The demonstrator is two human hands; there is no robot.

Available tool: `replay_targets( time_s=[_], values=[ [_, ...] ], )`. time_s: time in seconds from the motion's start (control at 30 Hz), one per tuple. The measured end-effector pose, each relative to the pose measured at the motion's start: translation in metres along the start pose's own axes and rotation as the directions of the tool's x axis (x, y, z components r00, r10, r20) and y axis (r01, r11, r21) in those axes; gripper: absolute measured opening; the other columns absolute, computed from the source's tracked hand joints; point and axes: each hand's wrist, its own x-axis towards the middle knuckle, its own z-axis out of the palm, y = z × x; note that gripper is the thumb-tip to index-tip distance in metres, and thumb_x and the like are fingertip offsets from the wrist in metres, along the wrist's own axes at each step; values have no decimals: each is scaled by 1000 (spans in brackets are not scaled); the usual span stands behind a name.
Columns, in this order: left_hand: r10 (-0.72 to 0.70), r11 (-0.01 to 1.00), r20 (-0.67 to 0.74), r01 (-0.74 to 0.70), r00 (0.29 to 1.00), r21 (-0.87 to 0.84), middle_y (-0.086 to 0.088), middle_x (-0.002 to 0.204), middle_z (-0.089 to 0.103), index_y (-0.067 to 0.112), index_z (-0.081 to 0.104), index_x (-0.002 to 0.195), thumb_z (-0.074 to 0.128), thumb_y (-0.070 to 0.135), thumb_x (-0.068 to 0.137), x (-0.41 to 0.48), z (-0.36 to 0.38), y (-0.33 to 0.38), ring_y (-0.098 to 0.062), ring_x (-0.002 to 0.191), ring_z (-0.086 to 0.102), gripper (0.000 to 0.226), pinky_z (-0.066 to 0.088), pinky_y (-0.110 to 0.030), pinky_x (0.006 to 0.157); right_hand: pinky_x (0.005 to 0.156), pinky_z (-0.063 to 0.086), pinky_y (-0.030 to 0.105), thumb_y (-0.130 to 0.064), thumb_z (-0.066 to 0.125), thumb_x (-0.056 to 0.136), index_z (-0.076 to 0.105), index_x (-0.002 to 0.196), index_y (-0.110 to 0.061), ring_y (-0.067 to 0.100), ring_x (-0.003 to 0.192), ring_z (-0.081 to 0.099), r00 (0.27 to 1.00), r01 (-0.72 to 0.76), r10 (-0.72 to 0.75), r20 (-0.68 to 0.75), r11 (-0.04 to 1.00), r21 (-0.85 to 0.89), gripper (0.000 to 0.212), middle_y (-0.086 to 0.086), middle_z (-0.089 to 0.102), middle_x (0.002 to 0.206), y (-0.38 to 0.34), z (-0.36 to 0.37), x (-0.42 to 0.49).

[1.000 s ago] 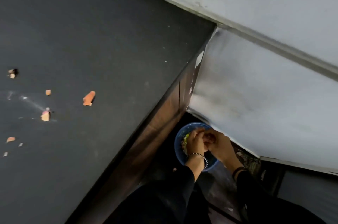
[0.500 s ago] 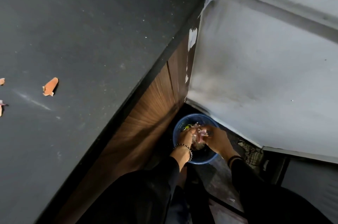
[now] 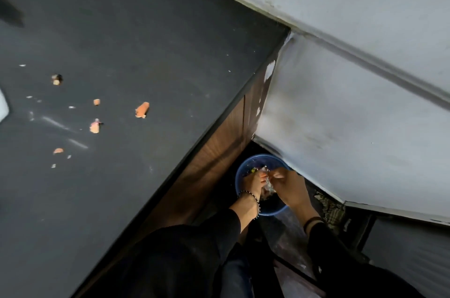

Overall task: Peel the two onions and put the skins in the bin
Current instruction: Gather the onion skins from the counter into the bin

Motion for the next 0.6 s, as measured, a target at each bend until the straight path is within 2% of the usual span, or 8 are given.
replay_targets(
  time_s=[0.03,0.13,0.27,0.37,0.47,0.6],
  values=[
    [8,1000,0,-8,1000,4,10,47,62,13,59,73,50,8,97,-15,1,6,2,41,57,26,41,-10,39,87,52,29,0,59,89,77,99,-10,23,97,73,1000,24,-23,-19,999,39,23,7,79,98,-9,-6,-10],
    [63,997,48,-65,997,29,1,74,67,19,62,77,51,11,95,-60,-1,23,-6,65,62,23,46,-16,54,86,59,34,-2,64,89,77,92,-23,13,89,75,989,122,-110,-103,985,119,25,-3,79,91,-40,-29,-47],
    [192,981,116,-189,975,-36,10,69,70,18,64,83,51,5,98,-133,-15,43,1,68,65,24,49,-11,64,86,60,39,-4,67,90,77,96,-26,2,86,71,958,246,-208,-195,949,197,24,-13,77,91,-76,-66,-92],
    [314,949,156,-303,937,-88,1,94,72,17,68,101,56,12,97,-182,-26,56,-10,94,67,14,50,-22,87,86,60,42,-8,67,93,76,98,-29,6,89,71,929,338,-289,-232,917,213,23,-14,76,94,-111,-92,-117],
    [456,886,121,-439,881,-147,0,107,74,19,70,110,59,17,96,-225,-41,72,-11,107,67,18,49,-31,101,88,59,39,-14,69,94,76,98,-31,5,92,69,890,433,-383,-249,880,195,19,-17,74,96,-155,-110,-137],
    [655,754,65,-646,753,-117,6,108,73,25,70,110,58,14,97,-262,-67,98,-10,107,66,21,51,-35,99,86,58,32,-15,69,94,74,99,-32,5,95,69,808,579,-536,-242,798,164,19,-18,72,97,-207,-120,-153]
  ],
)
